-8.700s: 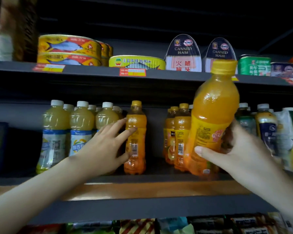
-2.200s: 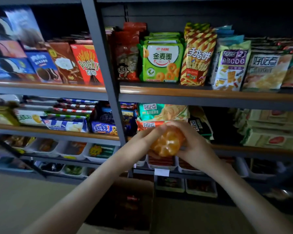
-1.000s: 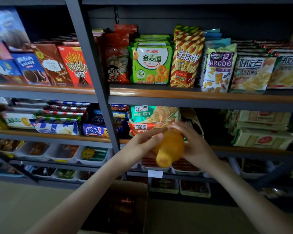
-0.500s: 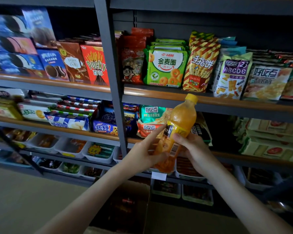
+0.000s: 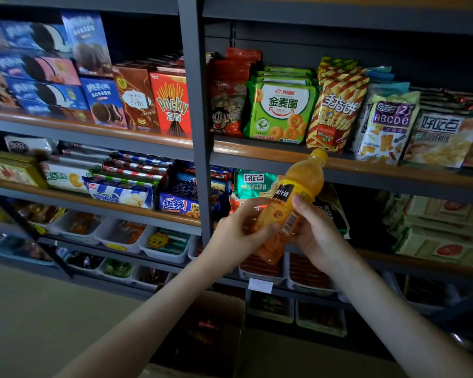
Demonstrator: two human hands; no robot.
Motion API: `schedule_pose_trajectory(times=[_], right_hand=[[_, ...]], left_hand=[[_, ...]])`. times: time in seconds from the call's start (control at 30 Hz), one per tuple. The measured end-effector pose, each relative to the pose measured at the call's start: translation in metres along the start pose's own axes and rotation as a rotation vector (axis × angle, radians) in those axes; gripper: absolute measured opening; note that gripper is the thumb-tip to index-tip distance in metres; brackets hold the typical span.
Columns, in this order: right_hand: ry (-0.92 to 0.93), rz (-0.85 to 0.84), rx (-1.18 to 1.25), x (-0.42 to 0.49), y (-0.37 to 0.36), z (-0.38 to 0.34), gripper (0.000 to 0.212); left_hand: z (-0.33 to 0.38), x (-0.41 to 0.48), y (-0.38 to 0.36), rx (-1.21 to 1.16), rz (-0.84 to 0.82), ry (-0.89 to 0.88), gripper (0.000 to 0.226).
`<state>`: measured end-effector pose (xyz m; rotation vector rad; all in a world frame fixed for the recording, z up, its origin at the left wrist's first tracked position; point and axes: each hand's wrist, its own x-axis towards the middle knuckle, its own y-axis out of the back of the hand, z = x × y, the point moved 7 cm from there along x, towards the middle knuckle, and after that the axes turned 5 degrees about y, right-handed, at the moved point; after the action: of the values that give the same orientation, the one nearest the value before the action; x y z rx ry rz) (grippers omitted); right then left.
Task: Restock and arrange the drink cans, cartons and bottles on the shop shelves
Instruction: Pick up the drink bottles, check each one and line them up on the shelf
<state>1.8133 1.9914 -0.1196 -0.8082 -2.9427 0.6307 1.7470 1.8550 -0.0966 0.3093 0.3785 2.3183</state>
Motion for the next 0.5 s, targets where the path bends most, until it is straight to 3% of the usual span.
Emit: schedule_pose_trajectory(times=[0.13,0.23,0.33,0.5], right_hand=[[-0.021,0.065,0.04,-0.002,0.003,-0.001,0.059],[-0.03,0.111,0.072,-0.004,0.007,-0.002,0.053],[-0.041,0.125,0.105,-0.006,0.009,-0.003,0.046],[-0.077,0.059,0.113,-0.01,0.006,-0.008,0.053]], left_hand=[[0.003,-0.002,-0.005,0.047,-0.119,-0.047,0.061],[0.001,-0.003,-0.011,0.115,-0.157,-0.084,0.078],[0.002,-0.003,-0.01,0.129,-0.07,-0.126,0.074],[0.011,0.001,-0.006,0.109,0.041,-0.118,0.061]])
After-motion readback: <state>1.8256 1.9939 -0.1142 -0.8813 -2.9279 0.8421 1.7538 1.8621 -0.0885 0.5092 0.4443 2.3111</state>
